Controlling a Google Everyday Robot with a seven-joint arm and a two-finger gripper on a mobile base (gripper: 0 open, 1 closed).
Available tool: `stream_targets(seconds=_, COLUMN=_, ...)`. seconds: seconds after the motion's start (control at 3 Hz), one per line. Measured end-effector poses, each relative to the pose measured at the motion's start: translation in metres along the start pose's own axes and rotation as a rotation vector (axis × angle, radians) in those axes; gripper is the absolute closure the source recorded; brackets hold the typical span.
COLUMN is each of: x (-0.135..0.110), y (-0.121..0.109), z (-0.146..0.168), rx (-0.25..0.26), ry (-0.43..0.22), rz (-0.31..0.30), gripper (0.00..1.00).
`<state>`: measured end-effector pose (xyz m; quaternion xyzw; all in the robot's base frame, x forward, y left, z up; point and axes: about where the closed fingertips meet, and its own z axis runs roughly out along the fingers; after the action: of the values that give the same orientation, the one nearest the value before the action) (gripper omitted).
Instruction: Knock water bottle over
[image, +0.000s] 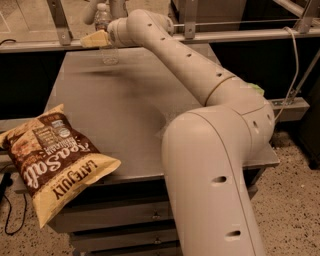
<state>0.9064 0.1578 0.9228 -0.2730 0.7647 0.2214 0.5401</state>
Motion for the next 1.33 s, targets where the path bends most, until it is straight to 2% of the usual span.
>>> stream_targets(seconds=0.33, x=0.003, y=-0.005, z=0.01, rx=0.004, ry=0.003, rz=0.007, gripper=0.15)
stream_targets(seconds=0.67, x=0.007, y=-0.014, z=0.01, rx=0.022, ry=0.001, rz=0.013, gripper=0.46)
stream_targets(seconds=1.0, x=0.005, y=-0.02, z=0.001, rx=0.039, ry=-0.008, rz=0.003, gripper=0.7)
stream_targets(seconds=1.33, x=-0.003, y=-0.018, z=-0.038, rx=0.031, ry=-0.006, rz=-0.063, gripper=0.95)
